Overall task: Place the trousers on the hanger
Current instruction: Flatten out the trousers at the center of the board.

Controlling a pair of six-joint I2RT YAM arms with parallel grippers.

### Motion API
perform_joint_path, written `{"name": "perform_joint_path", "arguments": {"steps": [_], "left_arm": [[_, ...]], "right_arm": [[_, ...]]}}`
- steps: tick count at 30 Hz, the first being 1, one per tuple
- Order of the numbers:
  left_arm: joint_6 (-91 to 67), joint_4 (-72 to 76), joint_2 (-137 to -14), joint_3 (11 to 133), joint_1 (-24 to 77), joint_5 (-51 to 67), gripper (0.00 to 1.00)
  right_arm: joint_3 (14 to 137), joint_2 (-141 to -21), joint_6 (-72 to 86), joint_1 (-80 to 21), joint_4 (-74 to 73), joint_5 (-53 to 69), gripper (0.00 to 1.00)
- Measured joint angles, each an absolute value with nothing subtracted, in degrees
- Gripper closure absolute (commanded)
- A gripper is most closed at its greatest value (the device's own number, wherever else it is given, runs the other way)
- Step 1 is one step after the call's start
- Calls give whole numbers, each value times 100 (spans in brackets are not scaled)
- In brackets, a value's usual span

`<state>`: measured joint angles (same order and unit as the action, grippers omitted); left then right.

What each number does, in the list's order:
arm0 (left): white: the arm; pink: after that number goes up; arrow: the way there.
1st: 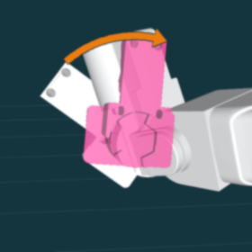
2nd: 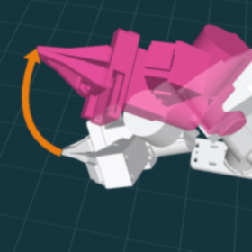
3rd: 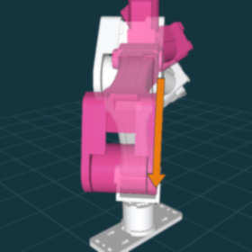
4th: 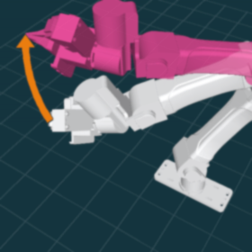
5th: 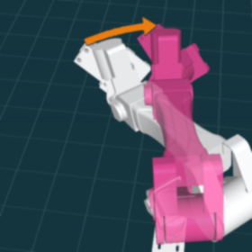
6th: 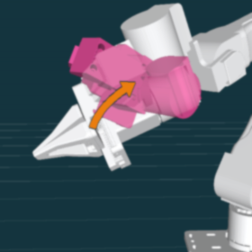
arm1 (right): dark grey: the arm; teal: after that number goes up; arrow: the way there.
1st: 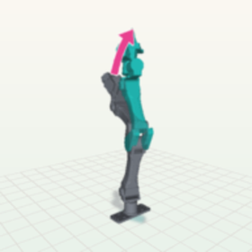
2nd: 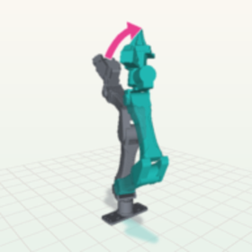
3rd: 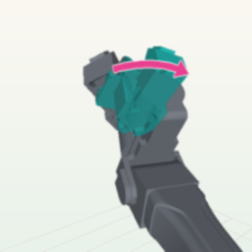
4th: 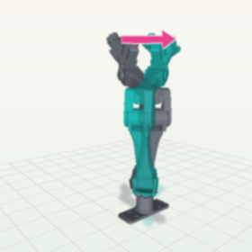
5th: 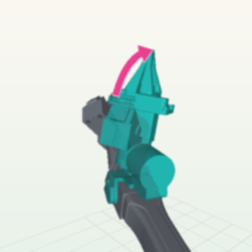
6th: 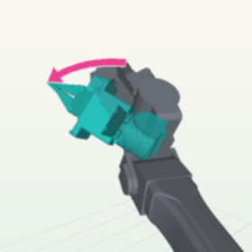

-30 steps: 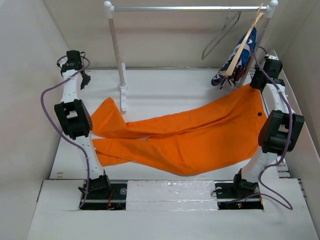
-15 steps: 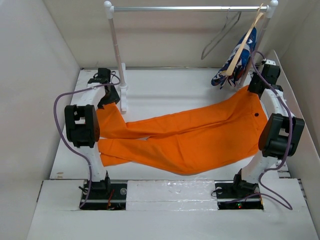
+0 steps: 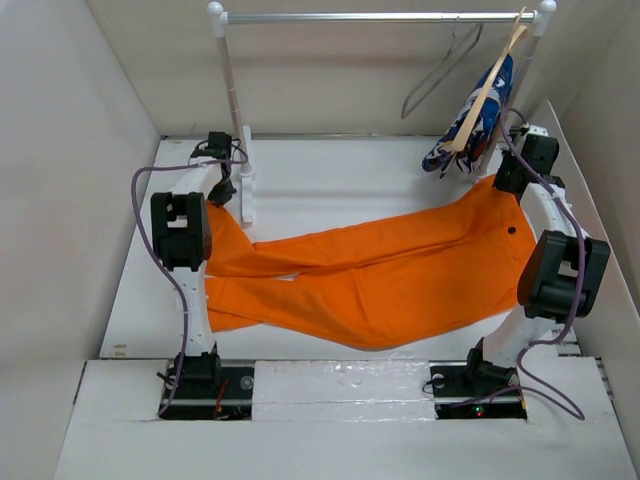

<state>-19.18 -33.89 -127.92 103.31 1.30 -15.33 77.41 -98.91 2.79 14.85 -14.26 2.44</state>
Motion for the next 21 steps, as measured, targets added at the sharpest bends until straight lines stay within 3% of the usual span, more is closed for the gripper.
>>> {"name": "perform_joint_path", "arguments": {"steps": [5, 13, 21], "left_arm": [[-2257, -3505, -12925, 10499, -21, -1789, 100], [-3015, -3391, -12066, 9998, -1245, -2023, 100], [-3251, -3312, -11402, 10106, -1079, -2329, 100]], "right_arm": [[7620, -9706, 279, 1487, -1437, 183, 100], [7498, -9509, 303, 1769, -1269, 169, 100], [7561, -9568, 353, 1831, -1146, 217, 100]]}}
